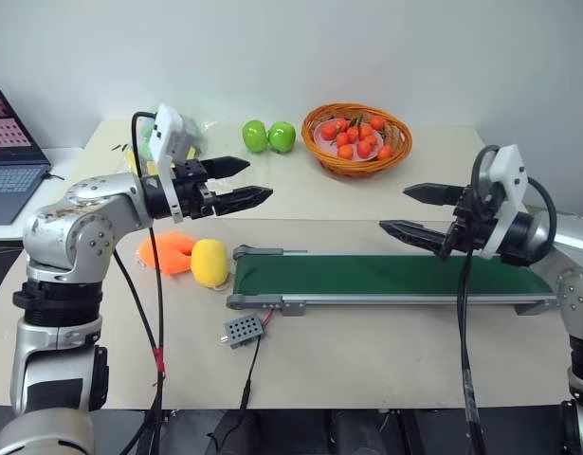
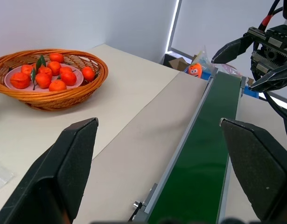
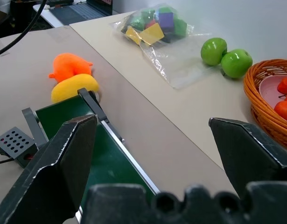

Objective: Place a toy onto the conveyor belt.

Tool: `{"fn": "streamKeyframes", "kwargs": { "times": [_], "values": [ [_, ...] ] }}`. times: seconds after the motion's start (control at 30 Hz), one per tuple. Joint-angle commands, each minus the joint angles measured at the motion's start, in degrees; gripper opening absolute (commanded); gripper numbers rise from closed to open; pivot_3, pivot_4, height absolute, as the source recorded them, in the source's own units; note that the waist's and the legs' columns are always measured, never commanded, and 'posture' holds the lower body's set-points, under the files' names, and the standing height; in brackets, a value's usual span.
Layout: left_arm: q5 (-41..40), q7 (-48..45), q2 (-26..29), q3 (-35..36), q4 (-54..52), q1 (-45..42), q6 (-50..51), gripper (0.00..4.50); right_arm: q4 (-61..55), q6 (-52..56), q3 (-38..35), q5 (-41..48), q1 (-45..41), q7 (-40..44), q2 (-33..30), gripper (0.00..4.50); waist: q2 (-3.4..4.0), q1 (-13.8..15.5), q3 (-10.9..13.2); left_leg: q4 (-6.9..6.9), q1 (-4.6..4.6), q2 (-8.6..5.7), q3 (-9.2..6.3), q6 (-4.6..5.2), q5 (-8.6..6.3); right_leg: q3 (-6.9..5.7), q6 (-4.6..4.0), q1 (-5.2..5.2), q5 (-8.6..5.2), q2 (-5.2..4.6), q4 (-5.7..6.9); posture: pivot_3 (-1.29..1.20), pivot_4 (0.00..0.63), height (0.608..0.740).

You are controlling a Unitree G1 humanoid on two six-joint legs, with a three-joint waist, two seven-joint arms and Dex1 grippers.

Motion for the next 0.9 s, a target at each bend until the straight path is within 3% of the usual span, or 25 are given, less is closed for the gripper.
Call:
{"fn": "streamKeyframes", "kwargs": {
  "times": [0.03, 0.23, 0.4, 0.8, 0.9],
  "values": [
    [-0.6, 0.1, 0.3, 1.6, -1.2, -0.2, 0.7, 4.47, -1.0, -1.9, -0.4, -0.4, -1.0, -0.1, 0.1, 4.5, 0.0, 0.0, 0.0, 0.0, 0.0, 0.0, 0.0, 0.0, 0.0, 0.0, 0.0, 0.0, 0.0, 0.0, 0.0, 0.0, 0.15, 0.738],
    [-3.7, 1.6, 0.0, 5.1, -1.7, 0.5, 3.6, 4.47, 0.2, -2.8, 0.7, -1.3, -1.4, 0.7, 0.7, 4.5, 0.0, -0.1, 0.0, 0.0, 0.0, 0.0, 0.0, 0.0, 0.0, 0.0, 0.0, 0.0, 0.0, 0.0, 0.01, 0.0, 0.15, 0.738],
    [-7.1, 7.2, -0.6, 12.2, 3.4, 0.9, 8.2, 4.47, 1.6, -3.3, 2.0, -2.1, -2.4, 1.8, 1.2, 4.5, 0.0, -0.2, 0.0, 0.0, 0.01, 0.0, -0.01, 0.0, 0.0, 0.0, 0.0, 0.0, 0.0, 0.0, 0.01, 0.0, 0.15, 0.738],
    [-24.8, 38.3, -4.3, 49.0, 22.1, 11.3, 27.0, 4.47, 6.4, -4.4, 6.4, -3.8, -6.8, 5.9, 2.5, 4.5, 0.0, -1.5, 0.0, -0.02, 0.11, -0.01, -0.06, -0.07, 0.04, 0.01, 0.0, 0.0, 0.0, -0.03, 0.09, 0.0, 0.15, 0.738],
    [-27.0, 40.6, -4.9, 54.0, 24.3, 16.2, 27.6, 4.47, 7.4, -4.5, 7.0, -4.2, -7.4, 6.6, 3.1, 4.5, -0.06, -1.5, 0.0, -0.04, 0.11, -0.01, -0.09, -0.15, 0.08, -0.01, 0.0, -0.01, 0.0, -0.03, 0.13, 0.0, 0.15, 0.738]
  ]
}}
